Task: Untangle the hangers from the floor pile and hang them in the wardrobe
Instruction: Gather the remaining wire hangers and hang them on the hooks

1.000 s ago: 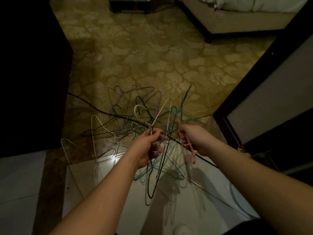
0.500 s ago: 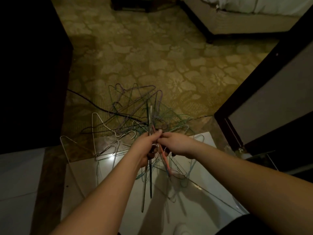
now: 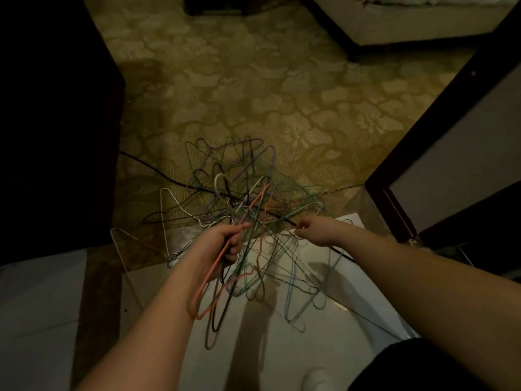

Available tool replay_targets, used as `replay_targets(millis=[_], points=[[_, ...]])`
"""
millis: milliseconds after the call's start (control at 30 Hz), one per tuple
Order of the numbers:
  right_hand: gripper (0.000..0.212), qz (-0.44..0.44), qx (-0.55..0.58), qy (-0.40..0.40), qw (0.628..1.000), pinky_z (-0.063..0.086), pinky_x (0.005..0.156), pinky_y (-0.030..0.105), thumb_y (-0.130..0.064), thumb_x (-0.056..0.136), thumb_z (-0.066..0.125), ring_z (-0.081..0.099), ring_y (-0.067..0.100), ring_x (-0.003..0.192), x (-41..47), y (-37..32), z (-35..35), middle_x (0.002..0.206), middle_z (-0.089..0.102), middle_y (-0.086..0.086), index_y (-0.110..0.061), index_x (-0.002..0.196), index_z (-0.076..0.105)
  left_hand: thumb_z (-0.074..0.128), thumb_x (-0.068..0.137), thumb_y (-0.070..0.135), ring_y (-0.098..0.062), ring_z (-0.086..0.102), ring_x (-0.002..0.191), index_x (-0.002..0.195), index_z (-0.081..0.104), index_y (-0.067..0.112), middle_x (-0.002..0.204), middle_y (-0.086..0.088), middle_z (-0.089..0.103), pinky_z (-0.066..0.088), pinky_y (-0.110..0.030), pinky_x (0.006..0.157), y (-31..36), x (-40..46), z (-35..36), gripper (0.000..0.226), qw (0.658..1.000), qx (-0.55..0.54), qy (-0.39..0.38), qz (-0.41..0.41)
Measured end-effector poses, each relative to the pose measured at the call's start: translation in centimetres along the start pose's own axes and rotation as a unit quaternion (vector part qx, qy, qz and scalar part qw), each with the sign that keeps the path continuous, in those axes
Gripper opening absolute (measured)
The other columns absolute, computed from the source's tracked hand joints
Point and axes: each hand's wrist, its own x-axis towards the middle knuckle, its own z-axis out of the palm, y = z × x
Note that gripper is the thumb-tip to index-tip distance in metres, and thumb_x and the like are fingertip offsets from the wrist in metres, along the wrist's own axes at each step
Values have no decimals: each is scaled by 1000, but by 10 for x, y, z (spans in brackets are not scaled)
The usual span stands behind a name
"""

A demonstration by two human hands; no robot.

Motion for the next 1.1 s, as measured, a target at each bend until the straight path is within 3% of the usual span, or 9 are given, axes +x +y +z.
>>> replay_targets(millis=[167, 300, 367, 433, 500, 600, 667, 833, 1100], points=[[58, 14, 15, -17, 1000, 40, 96, 36, -52, 100, 41, 47, 28, 127, 28, -3, 12, 146, 45, 9, -16, 145, 42, 42, 98, 16, -7, 35, 38, 109, 55, 8, 49, 5, 34, 29, -15, 31, 2, -11, -4, 18, 997, -60, -46, -14], [50, 3, 88, 31, 996, 44, 75, 29, -44, 100, 48, 57, 22, 100, 42, -3, 15, 131, 55, 9, -15, 141, 43, 51, 86, 18, -5, 34, 33, 111, 56, 8, 53, 5, 36, 34, -14, 29, 6, -19, -7, 27, 991, -103, -87, -23], [52, 21, 126, 63, 990, 44, 61, 27, -38, 99, 52, 58, 19, 82, 47, 3, 13, 119, 57, 9, -12, 142, 40, 71, 78, 17, -4, 32, 32, 113, 56, 6, 55, 4, 36, 29, -13, 27, 6, -21, -11, 40, 986, -124, -111, -31], [58, 30, 122, 100, 987, 48, 68, 30, -33, 99, 53, 61, 25, 98, 56, 9, 4, 136, 49, 12, -10, 148, 31, 87, 63, 13, -4, 31, 31, 114, 57, 4, 55, 4, 35, 27, -12, 26, 5, -22, -13, 60, 982, -135, -125, -32], [58, 22, 115, 136, 984, 46, 72, 31, -25, 101, 48, 59, 29, 109, 66, 10, -13, 149, 39, 14, -12, 152, 25, 72, 78, 15, -3, 28, 30, 113, 56, 5, 53, 4, 33, 23, -11, 26, 4, -23, -12, 40, 986, -123, -106, -22], [56, 10, 129, 168, 977, 43, 59, 27, -17, 101, 44, 58, 20, 82, 83, 4, -31, 146, 44, 14, -18, 153, 25, 49, 85, 15, -3, 25, 29, 112, 55, 6, 52, 4, 31, 20, -10, 27, 1, -28, -10, 29, 991, -108, -82, -12], [53, 4, 115, 171, 979, 45, 55, 27, -18, 101, 45, 58, 16, 74, 92, -4, -34, 144, 45, 13, -19, 152, 29, 49, 86, 15, -3, 25, 29, 113, 55, 6, 53, 4, 31, 19, -10, 29, -2, -30, -12, 30, 992, -99, -82, -12], [32, -63, 40, 239, 968, 47, 86, 36, -27, 101, 48, 55, 28, 106, 104, -23, -25, 128, 50, 10, -15, 130, 57, 49, 87, 13, -3, 24, 31, 116, 56, 4, 55, 3, 32, 18, -10, 30, -4, -36, -15, 32, 993, -85, -79, -15], [21, -96, 49, 308, 945, 46, 79, 41, -24, 103, 43, 50, 26, 95, 107, -23, -17, 101, 50, 5, -12, 104, 60, 49, 94, 11, -9, 35, 39, 119, 57, 5, 61, 0, 47, 29, -18, 36, -11, -35, -9, 27, 1000, 7, -30, -2]])
